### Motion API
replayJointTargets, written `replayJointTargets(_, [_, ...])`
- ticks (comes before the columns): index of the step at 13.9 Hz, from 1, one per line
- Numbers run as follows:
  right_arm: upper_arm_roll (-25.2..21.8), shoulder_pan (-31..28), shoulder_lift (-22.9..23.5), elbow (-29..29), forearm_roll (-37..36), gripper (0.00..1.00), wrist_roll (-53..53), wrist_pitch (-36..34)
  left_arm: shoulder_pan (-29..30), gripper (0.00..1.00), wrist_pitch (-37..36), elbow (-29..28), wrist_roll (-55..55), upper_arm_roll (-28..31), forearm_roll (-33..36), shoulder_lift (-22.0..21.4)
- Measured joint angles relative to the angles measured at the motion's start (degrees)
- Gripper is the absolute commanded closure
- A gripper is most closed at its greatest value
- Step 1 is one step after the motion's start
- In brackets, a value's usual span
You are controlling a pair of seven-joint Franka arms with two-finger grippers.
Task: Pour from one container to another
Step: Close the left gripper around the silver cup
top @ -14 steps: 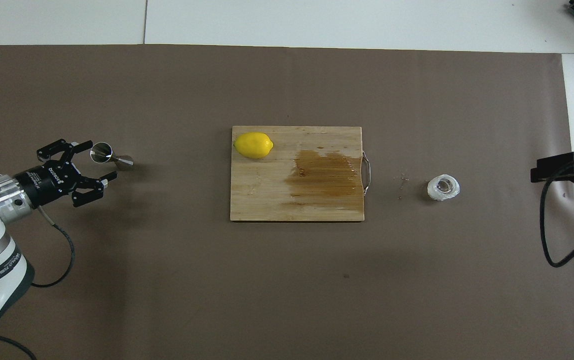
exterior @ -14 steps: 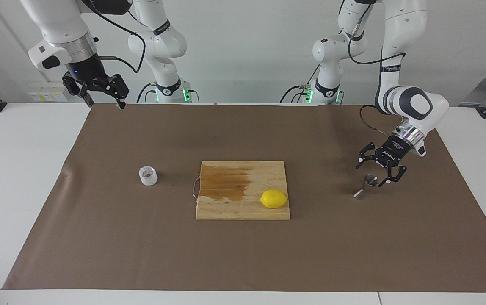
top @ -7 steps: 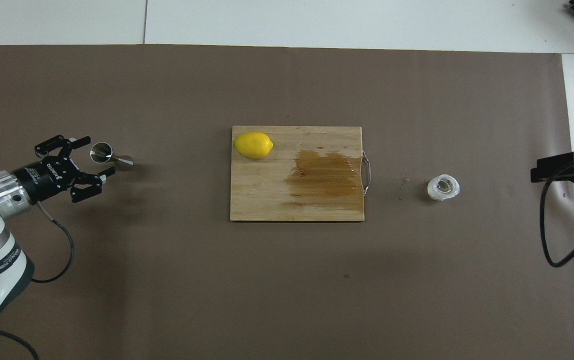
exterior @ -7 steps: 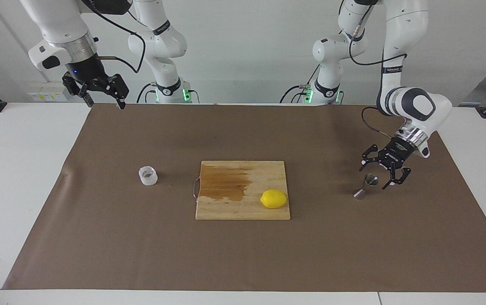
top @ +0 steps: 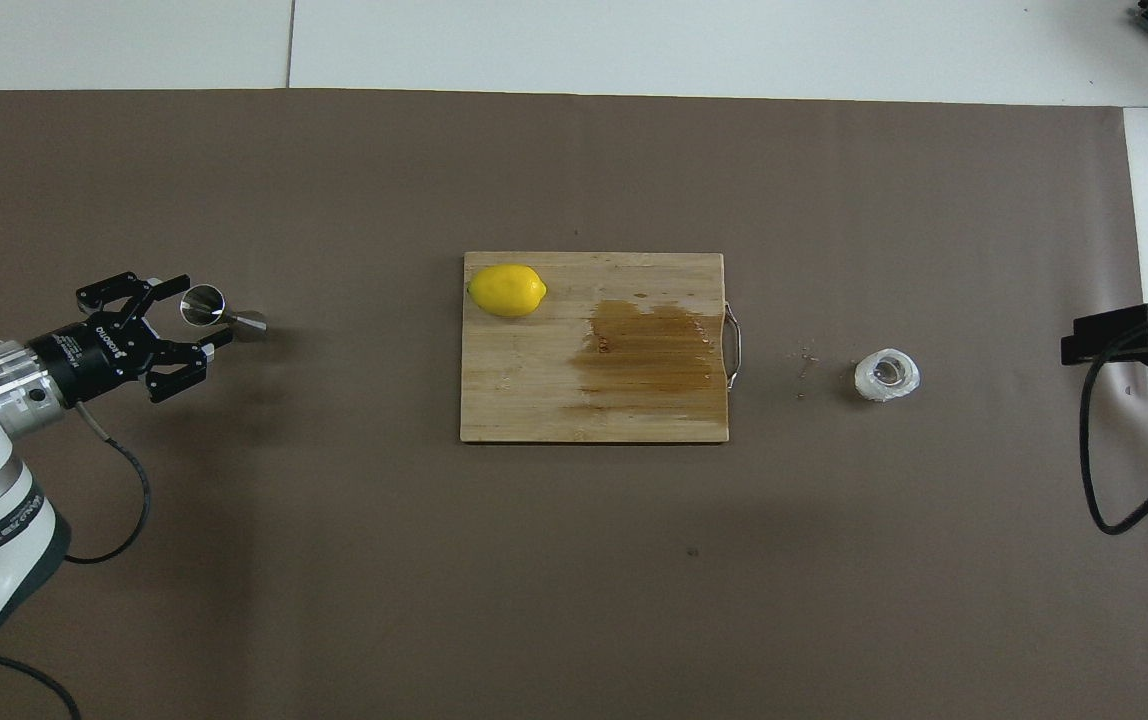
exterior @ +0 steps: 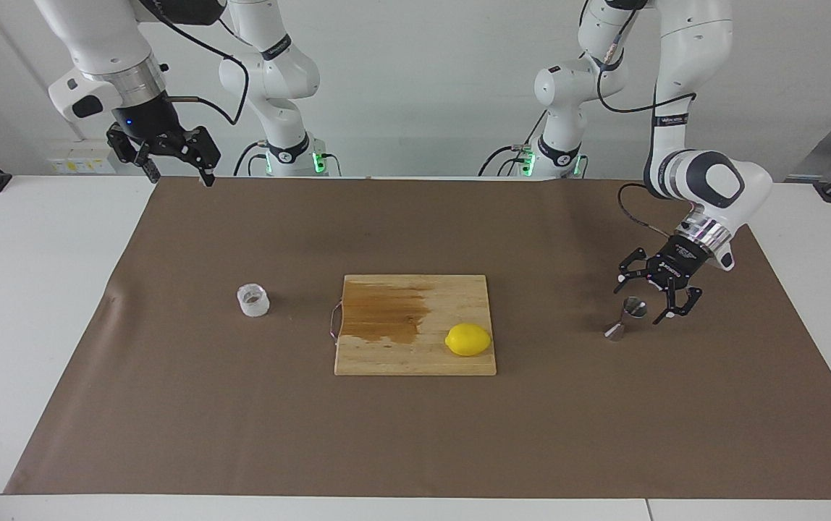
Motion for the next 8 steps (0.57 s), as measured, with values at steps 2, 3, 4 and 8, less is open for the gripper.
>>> replayJointTargets(2, [0.0, 0.0, 0.0, 0.0, 0.0, 0.0, 0.0, 0.0, -0.03, 0.15, 0.0, 0.08, 0.23, -0.03, 0.0, 0.02])
replayJointTargets(3, [0.0, 0.0, 0.0, 0.0, 0.0, 0.0, 0.0, 0.0, -0.03, 0.15, 0.0, 0.1, 0.38, -0.05, 0.0, 0.03])
replayJointTargets(4, [0.0, 0.0, 0.0, 0.0, 0.0, 0.0, 0.0, 0.0, -0.04, 0.15, 0.0, 0.13, 0.5, -0.07, 0.0, 0.03])
replayJointTargets(8, [0.0, 0.0, 0.0, 0.0, 0.0, 0.0, 0.0, 0.0, -0.06, 0.17, 0.0, 0.28, 0.99, -0.12, -0.47, 0.03])
